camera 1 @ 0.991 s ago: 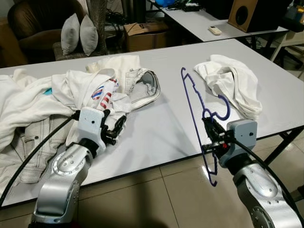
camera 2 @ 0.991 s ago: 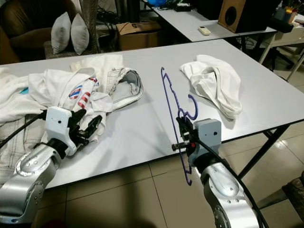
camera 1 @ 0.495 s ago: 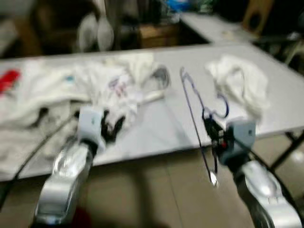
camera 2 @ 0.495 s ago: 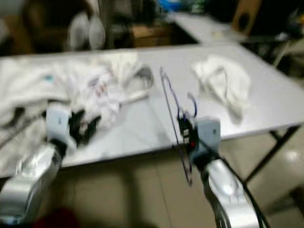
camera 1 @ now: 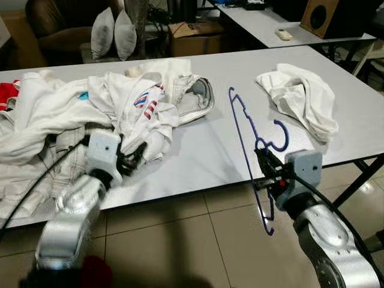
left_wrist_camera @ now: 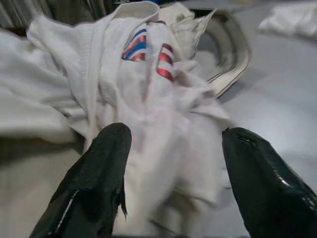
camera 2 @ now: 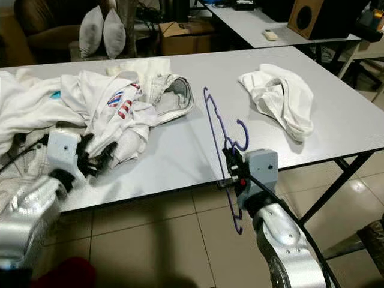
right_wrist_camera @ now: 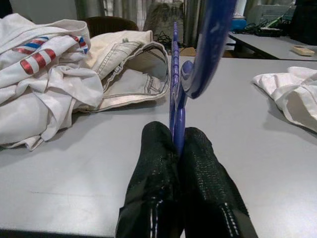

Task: Hang hanger

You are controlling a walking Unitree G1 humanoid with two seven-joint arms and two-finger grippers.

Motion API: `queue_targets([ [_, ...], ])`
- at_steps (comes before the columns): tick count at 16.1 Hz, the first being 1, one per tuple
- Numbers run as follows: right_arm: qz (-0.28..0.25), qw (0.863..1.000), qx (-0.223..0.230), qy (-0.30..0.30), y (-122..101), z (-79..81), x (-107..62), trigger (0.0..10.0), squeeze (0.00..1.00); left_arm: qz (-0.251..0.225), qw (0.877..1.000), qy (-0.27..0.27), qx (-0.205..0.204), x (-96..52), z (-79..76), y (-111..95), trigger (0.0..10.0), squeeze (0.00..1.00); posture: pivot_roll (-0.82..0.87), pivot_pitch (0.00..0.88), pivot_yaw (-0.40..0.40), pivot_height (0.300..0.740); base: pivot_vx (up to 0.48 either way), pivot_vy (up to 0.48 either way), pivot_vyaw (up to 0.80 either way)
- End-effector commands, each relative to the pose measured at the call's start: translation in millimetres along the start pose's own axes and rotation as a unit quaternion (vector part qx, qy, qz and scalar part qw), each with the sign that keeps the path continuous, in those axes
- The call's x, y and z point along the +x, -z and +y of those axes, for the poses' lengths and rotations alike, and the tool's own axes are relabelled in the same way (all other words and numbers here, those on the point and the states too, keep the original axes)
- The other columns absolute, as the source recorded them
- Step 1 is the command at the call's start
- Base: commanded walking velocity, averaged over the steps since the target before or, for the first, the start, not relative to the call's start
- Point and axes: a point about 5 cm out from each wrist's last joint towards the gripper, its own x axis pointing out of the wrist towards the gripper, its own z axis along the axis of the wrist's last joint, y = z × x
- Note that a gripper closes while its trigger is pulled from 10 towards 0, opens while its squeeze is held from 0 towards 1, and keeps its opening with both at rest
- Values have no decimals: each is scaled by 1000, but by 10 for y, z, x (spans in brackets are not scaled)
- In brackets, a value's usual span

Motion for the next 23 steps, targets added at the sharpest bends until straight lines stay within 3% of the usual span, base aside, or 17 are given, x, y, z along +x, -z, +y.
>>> queue_targets([
  [1,0,1000,-4,3,-4,4,28,10000,0,0,1000,6,31,49,-8,11,10000,1000,-139,0,14,740,0,0,0],
  [2,-5,1000,-4,4,-17,16,48,10000,0,4,998,2,58,93,26,61,10000,1000,-145,0,21,740,0,0,0],
  [3,-7,1000,-5,6,-23,22,56,10000,0,12,996,-3,93,122,55,110,10000,663,-147,0,26,740,0,0,0],
  [4,-11,1000,-3,10,-29,24,58,10000,0,14,993,-20,119,149,111,131,10000,0,-150,0,37,740,0,0,0],
  [5,-12,1000,-3,14,-30,22,53,10000,0,7,989,-40,144,178,165,115,10000,0,-152,0,42,740,0,0,0],
  [8,-13,1000,-1,19,-19,28,53,10000,0,18,987,-91,134,235,325,152,10000,0,-150,0,53,740,0,0,0],
  [9,-14,1000,-1,20,-19,32,62,10000,0,25,988,-105,111,269,383,193,10000,0,-148,0,53,740,0,0,0],
  [11,-17,1000,-1,20,-22,49,87,10000,0,28,995,-75,61,346,369,253,10000,0,-149,0,57,740,0,0,0],
  [12,-18,1000,-3,19,-25,55,92,10000,0,35,996,-64,47,368,357,279,4471,0,-151,0,60,740,0,0,0],
  [13,-18,1000,-4,19,-25,53,91,10000,0,39,997,-59,32,382,352,298,0,0,-153,0,61,740,0,0,0],
  [17,-20,999,-8,25,-25,20,73,10000,0,24,999,-41,0,403,333,289,0,0,-154,0,62,740,0,0,0],
  [23,-21,1000,-11,20,-34,35,94,10000,0,17,999,-42,-6,410,339,291,0,0,-154,0,55,740,0,0,0],
])
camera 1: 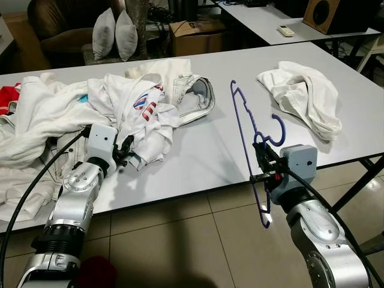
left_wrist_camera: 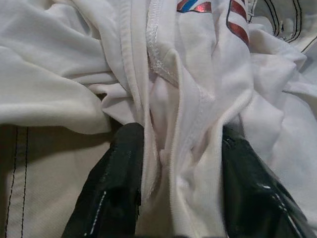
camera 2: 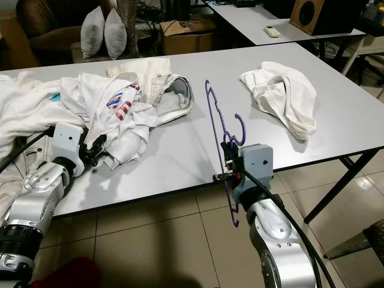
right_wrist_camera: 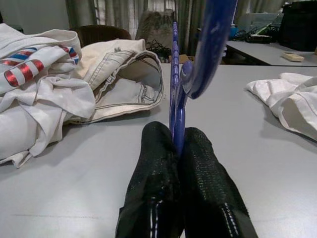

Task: Hang hanger

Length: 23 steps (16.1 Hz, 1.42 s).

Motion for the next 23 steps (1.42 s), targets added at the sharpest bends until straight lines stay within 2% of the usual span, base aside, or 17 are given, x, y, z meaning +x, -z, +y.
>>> queue_targets([
  [1,-5,1000,-3,-1,-9,-13,15,10000,0,-10,1000,-2,-8,21,30,-50,0,0,-154,0,55,740,0,0,0],
  [6,-2,1000,-8,-1,-4,-23,10,10000,0,-15,1000,4,-23,36,12,-44,0,0,-166,0,55,740,0,0,0],
  [9,-4,1000,-11,7,-7,-51,14,10000,0,-40,998,15,-39,117,11,-211,0,0,-162,0,55,740,0,0,0],
  [11,-7,1000,-12,15,-19,-91,41,10000,0,-90,994,36,-53,276,30,-584,0,0,-160,0,55,740,0,0,0],
  [13,-10,1000,-15,24,-28,-121,50,10000,0,-137,986,52,-76,371,49,-924,0,0,-168,0,67,740,0,0,0],
  [15,-17,999,-15,47,-46,-189,29,10000,0,-214,965,90,-121,410,43,-1461,0,0,-173,0,76,740,0,0,0],
  [16,-23,997,-11,69,-56,-253,10,10000,0,-279,939,143,-140,352,-3,-1892,0,0,-176,0,81,740,0,0,0],
  [17,-27,996,-10,80,-66,-290,10,10000,0,-328,913,187,-156,280,-30,-2185,0,0,-176,0,84,740,0,0,0],
  [18,-29,996,-9,84,-72,-299,15,10000,0,-348,901,204,-163,245,-28,-2303,0,0,-175,0,86,740,0,0,0],
  [19,-34,995,-6,89,-84,-311,24,10000,0,-384,874,237,-180,161,-8,-2520,0,0,-173,0,86,740,0,0,0],
  [20,-36,995,-5,91,-85,-310,33,10000,0,-392,865,255,-179,122,-2,-2584,0,0,-170,0,84,740,0,0,0],
  [23,-39,995,-4,89,-88,-289,59,10000,0,-356,886,253,-155,161,-27,-2390,0,0,-167,0,82,740,0,0,0],
])
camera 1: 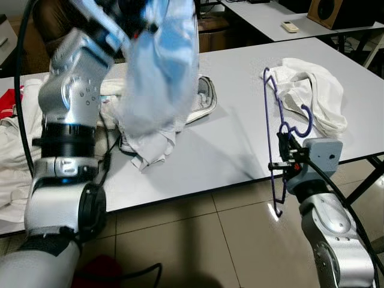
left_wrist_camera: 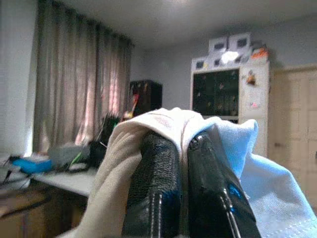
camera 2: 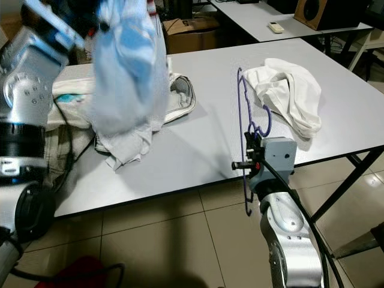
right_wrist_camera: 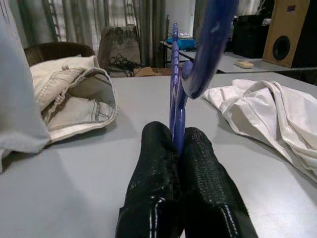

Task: Hang hanger

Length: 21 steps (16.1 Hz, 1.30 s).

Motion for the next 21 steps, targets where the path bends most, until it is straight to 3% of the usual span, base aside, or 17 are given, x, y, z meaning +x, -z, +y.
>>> queue_targets([
  [1,-7,1000,0,2,-21,1,15,10000,0,20,1000,5,17,-33,-13,28,0,0,-165,0,80,740,0,0,0],
  [2,-7,1000,0,1,-20,3,23,10000,0,46,999,10,20,-82,-22,119,0,0,-160,0,77,740,0,0,0],
  [3,-7,1000,-1,0,-11,4,29,10000,0,114,991,26,58,-167,-41,314,0,0,-156,0,75,740,0,0,0],
  [4,-7,1000,-1,-1,-7,8,31,10000,0,201,970,92,98,-317,-156,579,0,0,-155,0,75,740,0,0,0],
  [6,-7,1000,-1,-1,-7,11,31,10000,0,269,941,166,117,-495,-308,793,0,0,-155,0,75,740,0,0,0],
  [7,-6,1000,-1,1,-1,1,24,10000,0,338,904,223,138,-714,-432,1009,0,0,-154,0,76,740,0,0,0],
  [8,-2,1000,-6,6,12,-31,13,10000,0,366,890,239,131,-830,-514,1139,0,0,-154,0,77,740,0,0,0],
  [9,0,1000,-9,9,18,-50,9,10000,0,369,889,239,125,-846,-544,1166,549,0,-154,0,77,740,0,0,0],
  [10,7,1000,-16,22,33,-124,-5,10000,0,376,886,246,117,-907,-641,1254,10000,0,-157,0,77,740,0,0,0],
  [11,9,999,-19,26,36,-146,-12,10000,0,379,884,249,112,-933,-671,1284,10000,0,-159,0,78,740,0,0,0],
  [12,13,999,-25,34,40,-214,-31,10000,0,388,883,248,91,-1015,-724,1348,10000,1000,-163,0,76,740,0,0,0],
  [15,26,999,-23,36,48,-316,-73,10000,0,406,877,255,41,-1169,-871,1391,10000,1000,-166,0,71,740,0,0,0],
  [16,33,999,-26,28,60,-320,-82,10000,0,430,861,266,49,-1268,-896,1420,10000,1000,-164,0,52,740,0,0,0],
  [17,36,999,-27,26,65,-321,-85,10000,0,439,855,270,54,-1302,-902,1429,10000,1000,-163,0,47,740,0,0,0],
  [18,41,999,-31,16,77,-311,-82,10000,0,469,832,287,74,-1421,-892,1446,10000,1000,-161,0,38,740,0,0,0],
  [21,45,998,-36,3,60,-312,-69,10000,0,502,818,264,92,-1632,-780,1403,10000,1000,-169,0,18,740,0,0,0],
])
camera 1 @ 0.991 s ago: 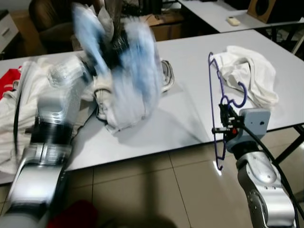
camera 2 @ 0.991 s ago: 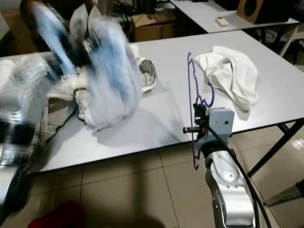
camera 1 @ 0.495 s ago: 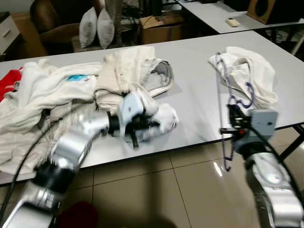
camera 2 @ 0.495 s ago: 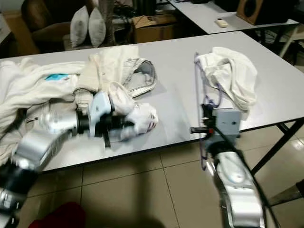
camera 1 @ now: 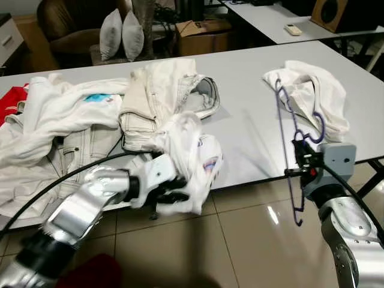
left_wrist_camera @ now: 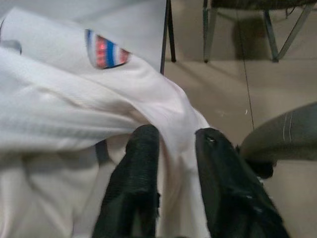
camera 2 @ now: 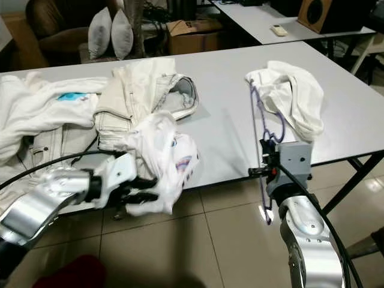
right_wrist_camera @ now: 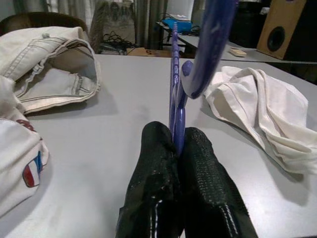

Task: Hang hanger

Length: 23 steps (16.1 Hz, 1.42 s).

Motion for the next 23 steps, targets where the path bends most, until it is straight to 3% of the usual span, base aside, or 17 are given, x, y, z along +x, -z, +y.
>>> queue_targets([
  [1,1,1000,0,-4,-25,-25,2,10000,0,6,1000,-7,-4,-85,-6,56,10000,1000,-174,0,16,740,0,0,0],
  [3,2,1000,-4,-6,-39,-37,-7,10000,0,-29,999,-16,-29,-167,-2,46,10000,1000,-185,0,13,740,0,0,0],
  [5,5,1000,-6,-6,-38,-49,-25,10000,0,-91,992,-73,-55,-236,148,-35,10000,1000,-184,0,8,740,0,0,0],
  [6,6,1000,-6,-7,-35,-50,-29,10000,0,-118,984,-115,-68,-226,247,-94,10000,1000,-185,0,11,740,0,0,0],
  [8,7,1000,-4,-7,-33,-44,-32,10000,0,-114,975,-171,-83,-134,374,-102,10000,1000,-189,0,19,740,0,0,0],
  [9,8,1000,-3,-6,-33,-38,-38,10000,0,-102,974,-182,-88,-62,405,-86,10000,298,-192,0,25,740,0,0,0],
  [10,8,1000,-3,-6,-33,-32,-47,10000,0,-91,970,-198,-105,-5,445,-59,10000,0,-194,0,27,740,0,0,0],
  [13,8,1000,1,-1,-29,-24,-81,10000,0,-54,966,-227,-115,87,476,78,10000,0,-209,0,45,740,0,0,0],
  [14,8,1000,2,0,-27,-20,-90,10000,0,-57,965,-223,-126,108,464,87,7490,0,-209,0,45,740,0,0,0],
  [15,8,1000,3,1,-24,-17,-96,10000,0,-64,965,-222,-128,128,458,76,7490,0,-210,0,46,740,0,0,0],
  [16,9,1000,4,1,-20,-8,-101,10000,0,-75,963,-225,-131,148,457,65,0,0,-210,0,46,740,0,0,0],
  [20,11,1000,6,1,-8,6,-102,10000,0,-91,956,-242,-138,166,488,50,0,0,-201,0,42,740,0,0,0],
  [23,13,1000,8,-1,6,31,-99,10000,0,-77,954,-260,-128,157,508,102,0,0,-191,0,38,740,0,0,0],
])
